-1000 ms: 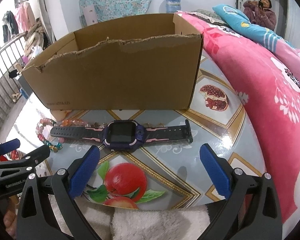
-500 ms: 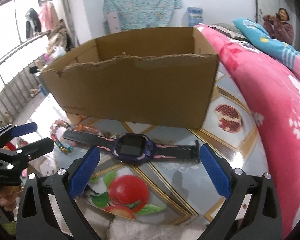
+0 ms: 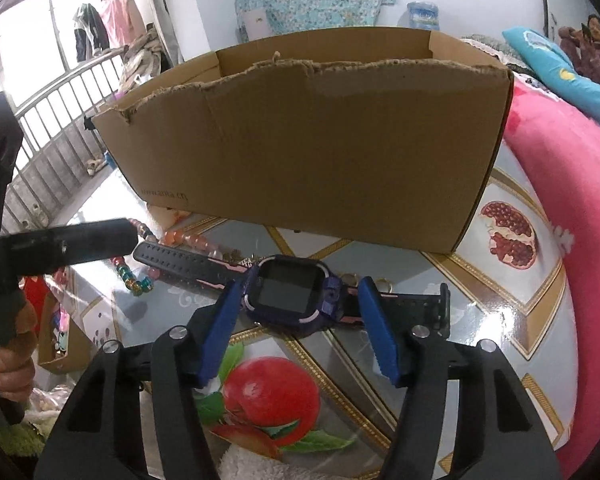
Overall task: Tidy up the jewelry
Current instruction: 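Lower the right gripper onto the smartwatch face and close on it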
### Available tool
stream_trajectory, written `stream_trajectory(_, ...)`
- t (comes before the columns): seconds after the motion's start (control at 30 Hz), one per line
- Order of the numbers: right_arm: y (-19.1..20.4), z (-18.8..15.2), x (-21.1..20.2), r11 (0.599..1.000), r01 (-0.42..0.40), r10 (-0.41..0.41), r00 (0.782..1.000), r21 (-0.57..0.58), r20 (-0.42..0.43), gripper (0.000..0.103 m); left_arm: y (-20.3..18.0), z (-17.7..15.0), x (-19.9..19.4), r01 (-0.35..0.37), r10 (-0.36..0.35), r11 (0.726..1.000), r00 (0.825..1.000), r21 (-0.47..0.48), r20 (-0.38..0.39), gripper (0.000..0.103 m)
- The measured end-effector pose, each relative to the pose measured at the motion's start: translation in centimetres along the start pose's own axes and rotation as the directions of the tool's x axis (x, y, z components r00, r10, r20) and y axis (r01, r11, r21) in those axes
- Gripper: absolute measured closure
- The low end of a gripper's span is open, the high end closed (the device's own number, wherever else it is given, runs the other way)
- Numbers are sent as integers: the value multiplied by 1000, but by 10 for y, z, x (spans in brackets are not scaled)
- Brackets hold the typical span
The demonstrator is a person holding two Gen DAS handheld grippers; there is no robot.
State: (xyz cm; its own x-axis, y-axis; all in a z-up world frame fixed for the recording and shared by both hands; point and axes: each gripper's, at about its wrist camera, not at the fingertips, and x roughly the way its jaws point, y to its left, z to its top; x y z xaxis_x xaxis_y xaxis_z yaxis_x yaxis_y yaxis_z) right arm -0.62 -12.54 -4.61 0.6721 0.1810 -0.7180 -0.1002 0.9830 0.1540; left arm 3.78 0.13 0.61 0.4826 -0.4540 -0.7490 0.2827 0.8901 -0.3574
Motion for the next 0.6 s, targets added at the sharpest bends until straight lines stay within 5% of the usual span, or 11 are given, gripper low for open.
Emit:
stream_trajectory(0.07, 1, -1, 0, 1000, -3, 3, 1000, -5, 2, 44, 3, 2, 4, 5, -5, 1000, 1000, -14, -19, 27)
stream_trajectory(0.17, 0, -1, 2, 1000, -12, 12, 1000, -1, 3, 44, 7, 3, 13, 12, -15, 999, 998, -45, -65, 38)
stream_trajectory(0.43, -1, -3, 3, 1000, -15, 15, 1000, -3, 3, 44, 16, -2, 22, 52, -63, 991, 994, -120, -94, 47)
stream_trajectory(0.6, -2, -4, 2, 1000, -14, 15, 1000, -4, 5, 44, 18, -4, 9, 132, -137, 981, 990, -143, -21, 47)
